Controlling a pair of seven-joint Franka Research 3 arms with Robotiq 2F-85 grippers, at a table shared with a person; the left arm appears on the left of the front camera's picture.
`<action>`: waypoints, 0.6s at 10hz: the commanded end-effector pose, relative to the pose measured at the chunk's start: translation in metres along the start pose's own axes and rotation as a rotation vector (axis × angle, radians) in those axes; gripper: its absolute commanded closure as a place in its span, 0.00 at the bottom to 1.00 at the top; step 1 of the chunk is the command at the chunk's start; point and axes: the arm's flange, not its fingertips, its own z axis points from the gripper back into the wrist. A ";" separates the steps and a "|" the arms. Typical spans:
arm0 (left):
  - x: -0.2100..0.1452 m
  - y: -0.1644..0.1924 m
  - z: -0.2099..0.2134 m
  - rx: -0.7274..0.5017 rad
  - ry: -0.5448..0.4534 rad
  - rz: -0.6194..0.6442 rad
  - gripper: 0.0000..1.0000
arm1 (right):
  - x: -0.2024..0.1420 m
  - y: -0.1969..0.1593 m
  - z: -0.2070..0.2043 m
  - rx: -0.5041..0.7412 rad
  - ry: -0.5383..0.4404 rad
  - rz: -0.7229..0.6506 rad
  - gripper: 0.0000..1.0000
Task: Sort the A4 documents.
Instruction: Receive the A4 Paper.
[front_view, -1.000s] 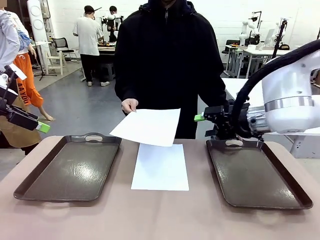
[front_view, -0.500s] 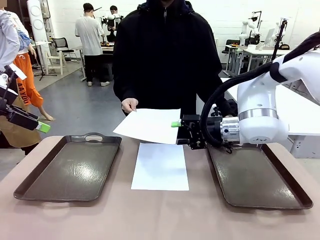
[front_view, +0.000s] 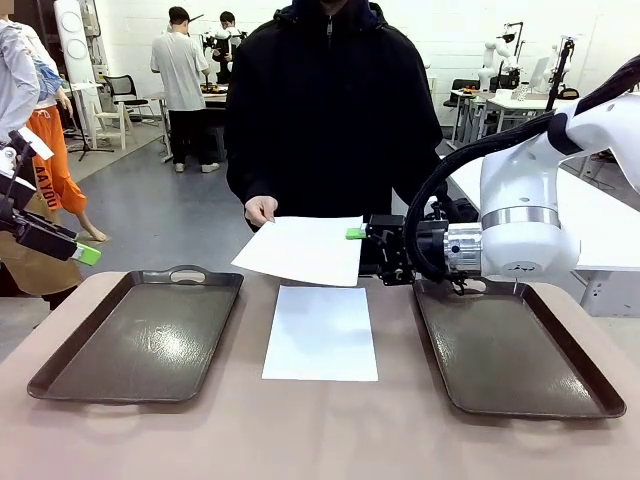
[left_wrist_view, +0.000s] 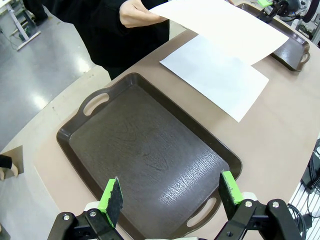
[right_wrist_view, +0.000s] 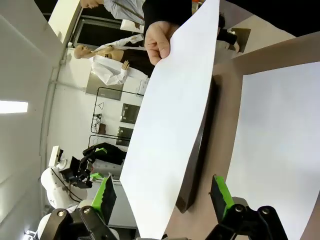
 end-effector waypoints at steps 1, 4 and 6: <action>-0.002 0.003 -0.001 -0.009 -0.003 -0.016 0.00 | 0.010 -0.002 -0.017 0.049 -0.028 -0.046 0.00; -0.002 0.003 -0.001 -0.009 -0.003 -0.016 0.00 | 0.022 -0.002 -0.032 0.073 -0.028 -0.065 0.00; -0.002 0.003 -0.001 -0.009 -0.003 -0.016 0.00 | 0.023 -0.003 -0.038 0.085 -0.014 -0.082 0.00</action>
